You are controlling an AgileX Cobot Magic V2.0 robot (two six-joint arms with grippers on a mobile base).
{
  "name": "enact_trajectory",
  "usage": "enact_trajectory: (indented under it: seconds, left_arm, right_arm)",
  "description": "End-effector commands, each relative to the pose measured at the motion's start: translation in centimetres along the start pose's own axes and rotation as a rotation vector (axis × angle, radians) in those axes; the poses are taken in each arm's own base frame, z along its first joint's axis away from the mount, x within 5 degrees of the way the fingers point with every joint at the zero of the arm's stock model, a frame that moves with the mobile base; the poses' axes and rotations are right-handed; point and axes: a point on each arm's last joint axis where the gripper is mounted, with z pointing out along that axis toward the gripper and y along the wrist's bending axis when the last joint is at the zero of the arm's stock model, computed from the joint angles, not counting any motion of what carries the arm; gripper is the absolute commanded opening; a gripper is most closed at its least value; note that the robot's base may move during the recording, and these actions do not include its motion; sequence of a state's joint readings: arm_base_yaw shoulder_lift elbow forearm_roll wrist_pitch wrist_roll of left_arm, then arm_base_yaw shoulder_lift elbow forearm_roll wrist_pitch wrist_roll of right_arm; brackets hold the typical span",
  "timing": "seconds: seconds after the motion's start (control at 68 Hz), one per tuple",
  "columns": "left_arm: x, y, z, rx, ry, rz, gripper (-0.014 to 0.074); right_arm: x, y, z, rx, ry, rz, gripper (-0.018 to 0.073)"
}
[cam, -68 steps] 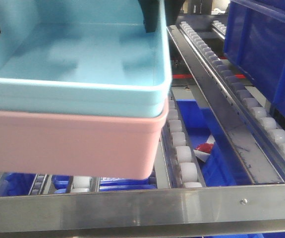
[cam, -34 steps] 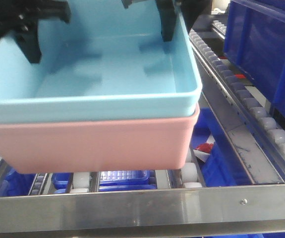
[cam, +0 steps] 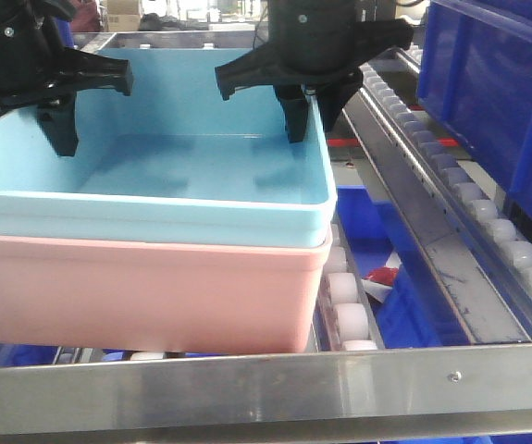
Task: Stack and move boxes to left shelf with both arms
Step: 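Lower the stacked bins onto the roller-track shelf with both grippers, then open both grippers and lift them up off the bin rims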
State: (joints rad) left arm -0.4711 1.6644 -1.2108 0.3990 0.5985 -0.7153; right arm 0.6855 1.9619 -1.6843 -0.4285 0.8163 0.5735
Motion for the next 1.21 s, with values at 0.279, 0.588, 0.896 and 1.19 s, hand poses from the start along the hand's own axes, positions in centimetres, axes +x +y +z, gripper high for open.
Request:
enact_trajectory:
  seconds: [0.279, 0.588, 0.896, 1.19]
  left_arm:
    - [-2.9, -1.8, -2.6, 0.163, -0.217, -0.016, 0.044]
    - [-2.6, -1.4, -2.6, 0.123, -0.173, -0.019, 0.0537]
    - [-4.4, -0.9, -4.8, 0.021, -0.123, -0.016, 0.0536]
    - [-5.6, -0.3, -7.2, -0.061, -0.042, 0.019, 0.0535]
  right_arm:
    - [-2.4, 1.2, -3.6, -0.124, -0.183, -0.006, 0.0264]
    - [-2.0, 0.9, -3.5, -0.092, -0.138, -0.01, 0.0622]
    - [-2.5, -0.3, -6.0, -0.037, -0.171, -0.031, 0.0622]
    - [-3.2, -1.4, -9.5, -0.049, -0.237, -0.006, 0.0622]
